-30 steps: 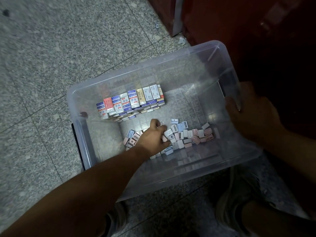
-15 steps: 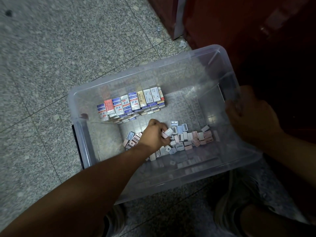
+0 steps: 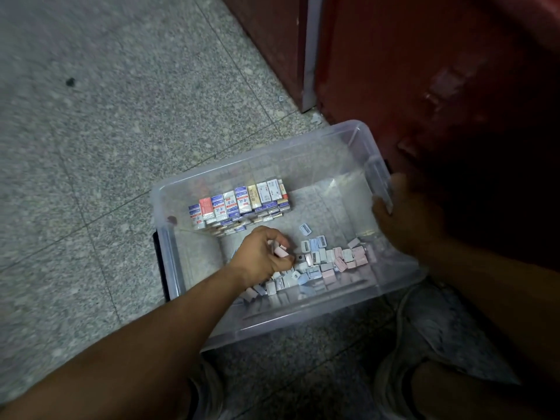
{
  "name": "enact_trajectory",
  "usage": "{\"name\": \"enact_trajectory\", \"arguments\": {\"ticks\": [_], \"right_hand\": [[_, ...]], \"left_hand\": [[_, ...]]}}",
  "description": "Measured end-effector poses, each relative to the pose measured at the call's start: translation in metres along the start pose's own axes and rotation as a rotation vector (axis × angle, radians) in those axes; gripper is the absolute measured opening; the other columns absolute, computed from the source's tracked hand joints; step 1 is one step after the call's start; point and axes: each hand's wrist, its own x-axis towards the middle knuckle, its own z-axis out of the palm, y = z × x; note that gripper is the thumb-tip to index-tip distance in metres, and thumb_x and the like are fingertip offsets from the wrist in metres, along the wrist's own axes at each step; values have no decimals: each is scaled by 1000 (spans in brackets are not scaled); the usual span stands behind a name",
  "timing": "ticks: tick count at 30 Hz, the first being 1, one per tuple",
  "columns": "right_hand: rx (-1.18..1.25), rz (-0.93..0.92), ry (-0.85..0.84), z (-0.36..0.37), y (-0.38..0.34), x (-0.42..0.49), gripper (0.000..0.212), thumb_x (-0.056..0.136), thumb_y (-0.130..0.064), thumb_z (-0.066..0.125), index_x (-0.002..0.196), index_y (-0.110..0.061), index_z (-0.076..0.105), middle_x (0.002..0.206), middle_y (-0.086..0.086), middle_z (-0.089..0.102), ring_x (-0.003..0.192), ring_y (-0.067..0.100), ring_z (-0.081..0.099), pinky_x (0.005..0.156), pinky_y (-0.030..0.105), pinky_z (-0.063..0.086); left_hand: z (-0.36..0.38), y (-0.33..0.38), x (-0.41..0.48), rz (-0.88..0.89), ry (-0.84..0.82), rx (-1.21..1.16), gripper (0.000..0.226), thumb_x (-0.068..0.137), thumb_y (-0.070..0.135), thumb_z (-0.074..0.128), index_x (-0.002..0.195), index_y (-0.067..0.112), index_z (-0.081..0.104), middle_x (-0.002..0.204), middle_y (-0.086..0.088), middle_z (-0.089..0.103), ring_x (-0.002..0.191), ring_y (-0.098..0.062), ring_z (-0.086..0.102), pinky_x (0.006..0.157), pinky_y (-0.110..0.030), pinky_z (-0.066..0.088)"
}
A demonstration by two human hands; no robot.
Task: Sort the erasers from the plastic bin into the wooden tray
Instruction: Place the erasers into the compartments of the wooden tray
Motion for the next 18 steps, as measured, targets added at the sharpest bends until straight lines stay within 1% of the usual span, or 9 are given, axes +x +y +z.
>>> {"name": "enact_trajectory", "arguments": {"ticks": [1,3,5,7,9,13,15,16,18], "right_hand": [[-2,9,-5,-2,-2,-1,29,99,-27,58,112,-2,52,70,0,37,62,23,40,60,29,26],[-55,18,-18,-9,-7,-4,32,100,-34,56,109,-4,53,73,5,44,64,27,49,63,30,29],[-177,49,-95,-20,-15,-9,38,99,-42,52,112,-6,53,89,16,59,84,38,62,66,37,39],[-230,49,-143,-43,-27,-18,42,98,-41,52,121,-7,52,116,19,59,107,39,58,81,42,46],[-151,14,-198,-73,-42,-33,36,99,-37,51,123,-10,54,122,14,57,113,34,56,88,40,46],[209,-42,-188,-156,-76,-73,13,97,-24,54,100,-19,65,96,0,64,92,21,65,80,33,50],[391,-38,-98,-205,-84,-98,11,95,-22,57,97,-26,67,85,-6,67,77,8,64,74,29,53],[474,-35,-55,-228,-83,-111,10,95,-23,58,96,-29,67,81,-8,67,73,5,64,70,26,53],[639,-17,26,-269,-70,-137,9,95,-25,62,93,-33,67,80,-7,69,71,8,68,68,30,57]], "left_hand": [[-1,7,-6,13,0,-71,28,66,9,85,75,31,70,77,15,68,66,-3,63,63,-17,48],[-4,23,-18,13,18,-154,31,71,-4,81,77,24,70,62,16,65,52,3,56,52,-12,43],[-9,45,-31,1,35,-226,28,77,-12,76,83,14,67,62,6,65,53,-8,58,48,-14,41],[-15,72,-45,10,62,-284,26,79,-11,76,85,12,66,67,-8,63,64,-21,60,54,-18,40],[-21,107,-57,54,97,-304,23,79,-9,78,85,11,67,68,-5,64,64,-22,62,61,-24,40],[-26,195,-95,216,92,-316,23,67,23,89,84,20,73,80,0,69,65,-22,62,67,-36,45],[-22,240,-115,319,95,-304,19,76,13,87,88,16,73,83,6,70,60,-18,60,63,-29,48],[-17,263,-125,373,97,-295,17,79,6,84,89,13,72,85,5,70,57,-12,59,60,-24,48],[-3,308,-143,469,77,-267,15,81,4,82,89,13,73,88,2,69,59,-5,59,58,-20,49]]}}
